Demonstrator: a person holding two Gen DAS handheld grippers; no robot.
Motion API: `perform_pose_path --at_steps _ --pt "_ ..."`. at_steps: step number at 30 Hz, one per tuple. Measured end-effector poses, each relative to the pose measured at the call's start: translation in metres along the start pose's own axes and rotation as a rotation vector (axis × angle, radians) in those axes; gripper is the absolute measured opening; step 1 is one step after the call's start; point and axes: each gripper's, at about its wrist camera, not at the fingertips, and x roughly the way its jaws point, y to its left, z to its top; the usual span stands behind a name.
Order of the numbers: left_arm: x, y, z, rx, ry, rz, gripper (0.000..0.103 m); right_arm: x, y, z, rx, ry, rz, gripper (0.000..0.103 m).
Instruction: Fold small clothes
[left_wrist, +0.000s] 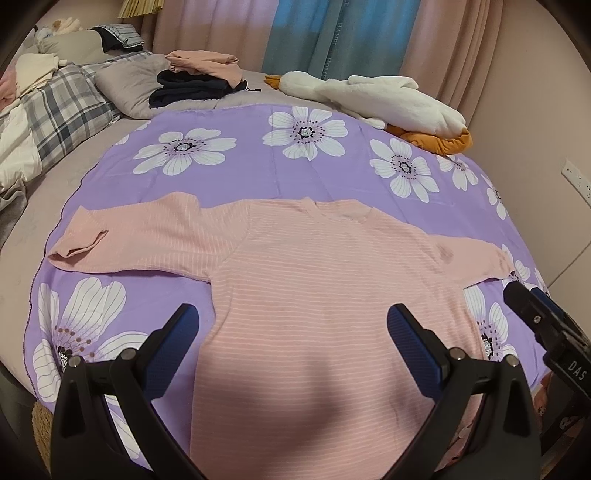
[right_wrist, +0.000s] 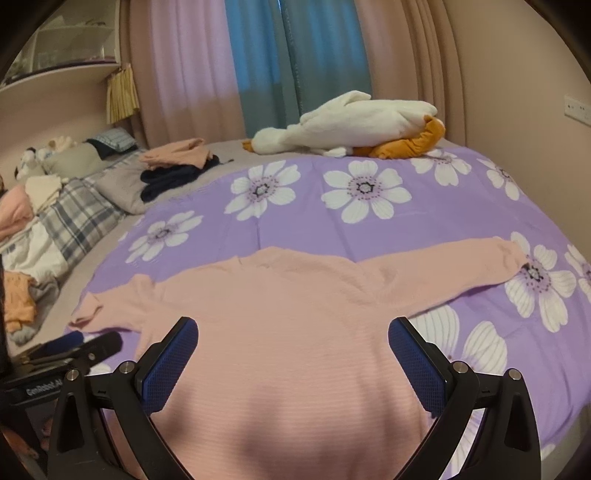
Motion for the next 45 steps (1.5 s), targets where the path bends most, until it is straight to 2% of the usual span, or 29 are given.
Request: perform_pose_path --at_steps 1,6,7,11,14,28,45 --pt "-0.0005 0.0001 -0.0009 0.014 -0.025 0.004 0.101 0.0006 -0.0001 -0.0002 0.001 0.003 0.000 0.102" --pt "-0.0028 -0.0029 0.0005 0.034 -0.048 0.005 0.101 0.0009 0.0002 -0.0005 0.010 0.014 0.016 0.102" --pt "-0.0020 -0.0026 -0.0011 0.021 -0.029 -0.003 0.101 0.0007 0.0008 -0.0004 0.009 0.013 0.014 0.102" --pt "-0.0020 -0.0039 -0.0021 0.023 -0.035 -0.002 0.101 0.0015 0.0000 -0.0003 0.012 0.019 0.019 0.102" --pt "-0.0009 -0.0045 -0.0025 -0.001 0.004 -0.015 0.101 0.0018 0.0016 0.0005 0.011 0.024 0.017 0.102" --pt "-0.0014 -0.0062 -0.0039 0.000 -0.019 -0.028 0.101 0.0031 0.0048 -0.0009 0.006 0.023 0.027 0.102" --pt "-0.0027 -0.0061 -0.0042 0.021 0.004 -0.009 0.101 0.0041 0.0057 -0.0015 0.011 0.026 0.048 0.102"
